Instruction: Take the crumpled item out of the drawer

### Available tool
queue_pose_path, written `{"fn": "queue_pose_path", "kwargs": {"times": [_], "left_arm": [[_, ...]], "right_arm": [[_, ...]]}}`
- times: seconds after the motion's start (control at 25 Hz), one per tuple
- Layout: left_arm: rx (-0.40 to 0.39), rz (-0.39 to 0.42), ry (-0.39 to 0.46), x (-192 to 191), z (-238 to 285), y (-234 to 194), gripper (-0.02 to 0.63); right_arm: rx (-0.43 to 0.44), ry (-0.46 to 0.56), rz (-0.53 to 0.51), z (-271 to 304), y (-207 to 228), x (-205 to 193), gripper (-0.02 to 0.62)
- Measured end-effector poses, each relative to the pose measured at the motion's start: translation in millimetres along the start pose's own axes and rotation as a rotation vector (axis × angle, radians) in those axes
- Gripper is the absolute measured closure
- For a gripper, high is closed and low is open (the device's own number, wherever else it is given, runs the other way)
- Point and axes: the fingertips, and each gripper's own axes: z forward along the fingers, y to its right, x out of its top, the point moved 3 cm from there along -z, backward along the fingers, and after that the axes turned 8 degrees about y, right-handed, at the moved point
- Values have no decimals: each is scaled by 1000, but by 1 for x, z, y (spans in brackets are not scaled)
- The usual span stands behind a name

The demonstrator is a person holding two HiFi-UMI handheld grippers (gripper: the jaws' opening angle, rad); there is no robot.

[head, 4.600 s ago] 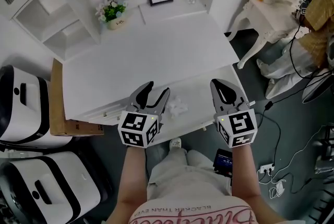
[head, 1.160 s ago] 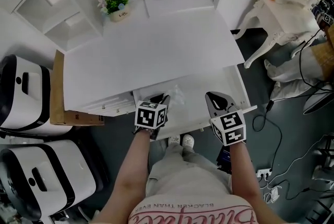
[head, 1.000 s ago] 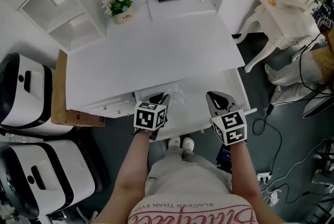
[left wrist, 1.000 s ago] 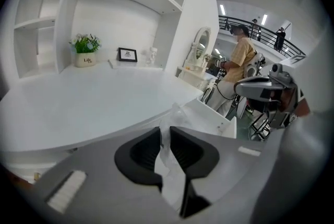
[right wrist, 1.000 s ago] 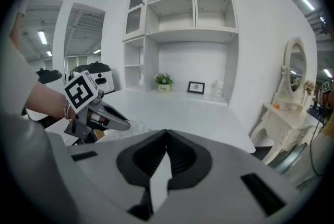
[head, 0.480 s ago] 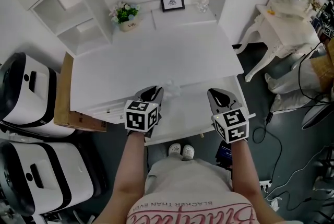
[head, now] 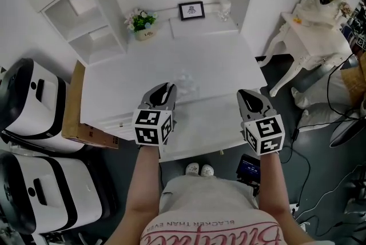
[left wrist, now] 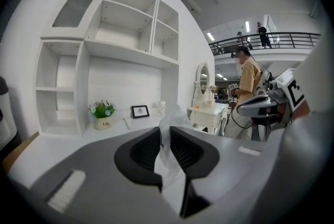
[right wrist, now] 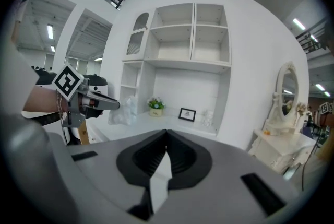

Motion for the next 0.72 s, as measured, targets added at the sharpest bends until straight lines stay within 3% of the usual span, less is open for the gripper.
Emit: {"fn": "queue_pose_path", "kwargs": {"times": [0.4,0.72], "left_arm": [[30,169,275,94,-13,8,537],[67,318,434,145,-28,20,537]], "right_arm": [[-46,186,-83,-13,20,79,589],[-83,332,-137,-26,19,129,589]]}}
